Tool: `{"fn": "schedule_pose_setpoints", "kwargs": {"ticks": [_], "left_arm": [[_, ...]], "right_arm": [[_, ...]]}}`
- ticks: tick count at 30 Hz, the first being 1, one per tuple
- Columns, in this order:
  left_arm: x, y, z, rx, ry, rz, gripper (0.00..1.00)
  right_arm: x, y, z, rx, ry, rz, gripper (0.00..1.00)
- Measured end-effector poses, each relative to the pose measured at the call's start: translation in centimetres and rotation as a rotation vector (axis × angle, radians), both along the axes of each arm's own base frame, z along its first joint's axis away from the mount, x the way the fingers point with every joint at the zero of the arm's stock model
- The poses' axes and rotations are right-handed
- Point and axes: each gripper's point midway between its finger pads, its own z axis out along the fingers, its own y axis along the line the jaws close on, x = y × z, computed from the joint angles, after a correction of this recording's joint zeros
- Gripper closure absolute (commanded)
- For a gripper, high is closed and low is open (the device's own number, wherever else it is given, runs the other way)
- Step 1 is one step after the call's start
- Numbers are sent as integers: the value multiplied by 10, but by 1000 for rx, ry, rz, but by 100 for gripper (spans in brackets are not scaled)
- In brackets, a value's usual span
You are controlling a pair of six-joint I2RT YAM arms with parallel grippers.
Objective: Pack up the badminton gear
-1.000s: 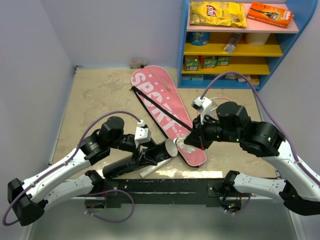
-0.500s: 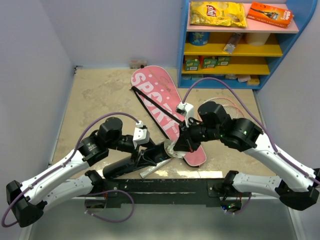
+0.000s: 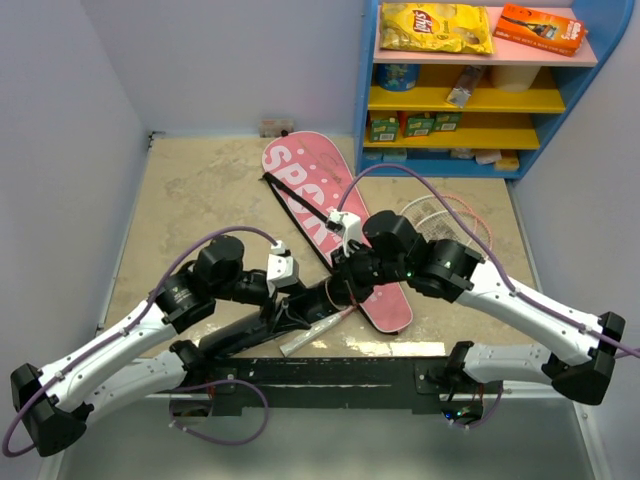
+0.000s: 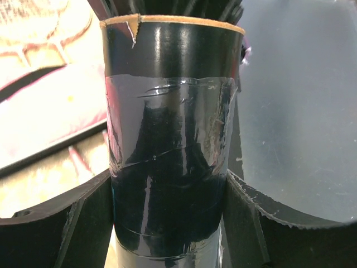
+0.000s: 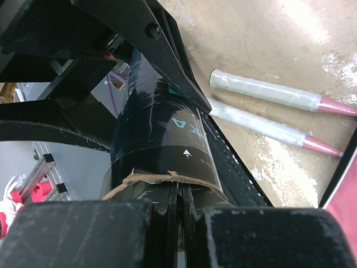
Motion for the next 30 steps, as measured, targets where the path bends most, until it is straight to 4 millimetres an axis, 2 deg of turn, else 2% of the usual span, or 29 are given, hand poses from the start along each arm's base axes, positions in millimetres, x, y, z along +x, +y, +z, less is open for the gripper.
{"fn": "schedule_pose_setpoints", "kwargs": {"ticks": [5, 7, 9, 12, 15, 21, 26, 28, 30], "left_arm": [[5, 6, -12, 51, 0, 37, 78], [8, 8, -16, 68, -3, 55, 78], [10, 10, -18, 75, -13, 67, 78], [12, 13, -22, 87, -25, 82, 78], [11, 13, -21, 86, -27, 81, 78], [7, 9, -14, 50, -30, 56, 78], [8, 3, -2, 3, -52, 45, 78], [8, 2, 0, -8, -55, 37, 78], [7, 1, 2, -19, -58, 29, 78]], "right_arm": [[2, 12, -20, 5, 12, -42, 99], [5, 15, -25, 2, 14, -58, 89], [7, 16, -27, -1, 12, -75, 69], [10, 13, -26, -7, 3, -101, 59], [11, 7, -18, -3, -18, -117, 53], [8, -5, 5, 17, -56, -137, 45], [10, -21, 31, 39, -110, -188, 43], [12, -32, 39, 31, -133, -220, 44], [15, -42, 42, 9, -151, -252, 55]]}}
